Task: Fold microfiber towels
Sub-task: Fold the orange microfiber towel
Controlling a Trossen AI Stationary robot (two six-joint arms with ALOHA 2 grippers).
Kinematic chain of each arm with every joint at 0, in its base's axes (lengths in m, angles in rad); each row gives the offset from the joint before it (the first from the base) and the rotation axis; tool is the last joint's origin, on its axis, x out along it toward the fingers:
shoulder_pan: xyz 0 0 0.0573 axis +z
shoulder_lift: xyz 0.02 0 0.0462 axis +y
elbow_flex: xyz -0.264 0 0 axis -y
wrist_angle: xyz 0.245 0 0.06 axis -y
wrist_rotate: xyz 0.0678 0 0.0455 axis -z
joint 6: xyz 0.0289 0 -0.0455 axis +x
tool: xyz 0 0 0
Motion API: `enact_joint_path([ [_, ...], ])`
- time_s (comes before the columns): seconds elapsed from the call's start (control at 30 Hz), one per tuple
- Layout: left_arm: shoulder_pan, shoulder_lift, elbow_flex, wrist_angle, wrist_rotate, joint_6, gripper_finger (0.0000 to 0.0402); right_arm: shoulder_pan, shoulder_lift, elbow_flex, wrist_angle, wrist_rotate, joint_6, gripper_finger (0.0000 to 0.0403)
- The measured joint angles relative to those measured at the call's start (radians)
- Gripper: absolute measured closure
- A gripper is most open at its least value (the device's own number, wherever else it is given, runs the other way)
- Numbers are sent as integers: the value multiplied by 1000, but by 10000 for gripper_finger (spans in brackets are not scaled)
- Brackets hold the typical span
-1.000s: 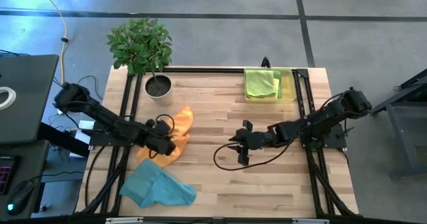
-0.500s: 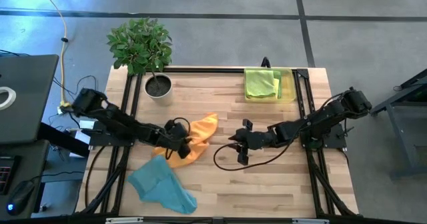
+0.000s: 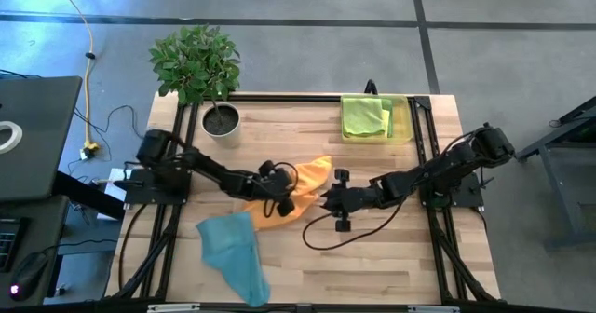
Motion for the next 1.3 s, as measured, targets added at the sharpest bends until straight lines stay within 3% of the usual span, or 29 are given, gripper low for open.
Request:
enact_joint_path([
  [0.3,58,117,205,10,111,168,287,-1,6,1,-156,0,-61,270],
  [0.47,71,117,275,12,173,237,287,-1,6,0,-314,-53,-38,270],
  [0.67,71,117,319,8,199,266,287,-1,6,0,-364,-94,6,270],
  [1.0,-11,116,333,-44,553,236,287,-15,49,0,-321,-90,-229,270],
  [1.17,-81,88,333,-128,555,305,287,-30,100,0,-301,-45,-366,270],
  [1.3,-135,54,333,-274,475,351,287,-45,125,0,-303,-50,-367,270],
])
